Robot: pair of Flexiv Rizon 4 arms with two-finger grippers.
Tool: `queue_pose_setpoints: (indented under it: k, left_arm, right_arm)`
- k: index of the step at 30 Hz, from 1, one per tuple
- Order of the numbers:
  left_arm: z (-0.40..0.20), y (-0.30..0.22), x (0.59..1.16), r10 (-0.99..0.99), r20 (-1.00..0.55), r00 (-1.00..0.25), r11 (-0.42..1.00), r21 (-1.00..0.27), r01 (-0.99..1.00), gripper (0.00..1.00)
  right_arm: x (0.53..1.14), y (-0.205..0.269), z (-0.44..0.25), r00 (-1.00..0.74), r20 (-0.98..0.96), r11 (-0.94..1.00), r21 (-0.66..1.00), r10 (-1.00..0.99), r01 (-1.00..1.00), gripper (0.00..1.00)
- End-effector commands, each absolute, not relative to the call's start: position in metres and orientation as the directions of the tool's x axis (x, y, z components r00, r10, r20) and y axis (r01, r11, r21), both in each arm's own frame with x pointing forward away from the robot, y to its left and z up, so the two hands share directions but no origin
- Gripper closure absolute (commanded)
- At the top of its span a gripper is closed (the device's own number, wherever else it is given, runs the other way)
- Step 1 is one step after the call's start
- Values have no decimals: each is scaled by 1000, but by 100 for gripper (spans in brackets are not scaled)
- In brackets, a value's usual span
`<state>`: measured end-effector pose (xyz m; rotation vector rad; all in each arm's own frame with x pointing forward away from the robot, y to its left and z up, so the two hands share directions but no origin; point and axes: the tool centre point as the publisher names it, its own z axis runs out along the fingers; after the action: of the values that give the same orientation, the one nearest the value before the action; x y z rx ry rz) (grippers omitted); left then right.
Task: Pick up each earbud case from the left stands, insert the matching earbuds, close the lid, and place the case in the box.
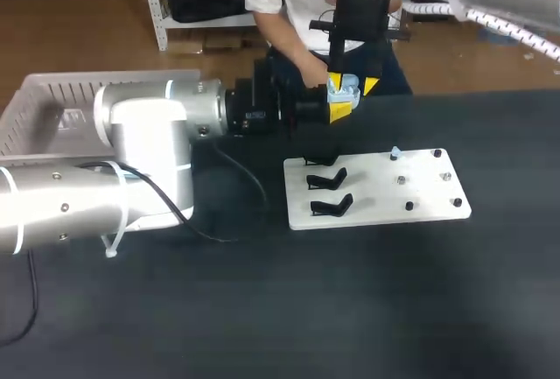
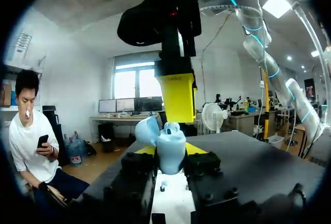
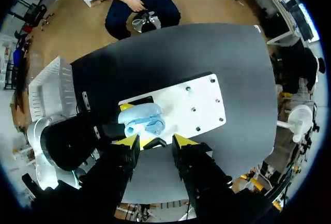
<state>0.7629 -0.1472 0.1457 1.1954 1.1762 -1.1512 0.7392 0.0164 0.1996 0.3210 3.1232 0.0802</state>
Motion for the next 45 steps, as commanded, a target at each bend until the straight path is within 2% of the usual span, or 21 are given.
queue_pose_setpoints:
  k: [1,3,4,5,6,7,9,12,14,16,17,19,21,22,24,30,32,35,37,45]
  left_arm:
    - [145,-147,761,-20,-998,58,43,57,997,100]
    - [145,-147,761,-20,-998,58,43,57,997,100]
    - [145,-147,761,-20,-998,58,43,57,997,100]
    - [145,-147,761,-20,-998,58,43,57,997,100]
    - [145,-147,761,-20,-998,58,43,57,997,100]
    - [145,-147,761,-20,-998,58,43,57,997,100]
    - [145,-147,761,-20,-998,58,43,57,997,100]
    - [145,-147,761,-20,-998,58,43,57,997,100]
    - [145,-147,761,-20,-998,58,43,57,997,100]
    - [145,-147,761,-20,-998,58,43,57,997,100]
    - [145,-147,761,-20,-998,58,43,57,997,100]
    - [145,-147,761,-20,-998,58,43,57,997,100]
    - [145,-147,761,-20,-998,58,43,57,997,100]
    - [145,-147,761,-20,-998,58,43,57,997,100]
    - [145,-147,761,-20,-998,58,43,57,997,100]
    - [145,-147,761,-20,-998,58,43,57,997,100]
    - [145,-147,761,-20,-998,58,43,57,997,100]
    - [145,-147,761,-20,-998,58,43,57,997,100]
    - [145,-147,761,-20,-998,58,43,57,997,100]
    - [145,-147,761,-20,-998,58,43,57,997,100]
  right_arm:
    - [705,-6,206,-986,-123,988,120,111,96,51]
    - [699,-13,207,-981,-181,990,137,64,39,42]
    - [698,-16,207,-979,-192,990,137,67,41,28]
    - [695,-20,207,-974,-221,989,149,44,11,21]
    - [693,-23,206,-970,-240,989,146,43,7,22]
    - [692,-26,205,-966,-256,990,143,41,4,14]
    - [691,-31,203,-959,-278,988,153,50,7,11]
    - [691,-40,198,-948,-305,986,164,88,38,0]
    - [692,-45,195,-946,-307,982,183,102,46,2]
    - [693,-50,191,-944,-309,979,195,118,58,11]
    - [694,-52,188,-941,-310,977,200,134,73,11]
    - [695,-57,183,-939,-311,973,216,149,83,11]
    - [698,-61,178,-937,-305,970,222,168,101,4]
    - [700,-64,172,-936,-303,966,232,181,112,16]
    - [703,-68,163,-934,-291,959,246,209,138,24]
    - [713,-74,134,-932,-269,951,253,244,176,24]
    - [716,-76,126,-931,-266,950,254,251,183,33]
    - [719,-79,115,-933,-257,948,263,251,182,34]
    - [721,-79,106,-933,-258,947,264,251,182,25]
    - [734,-73,79,-931,-263,943,283,254,177,29]
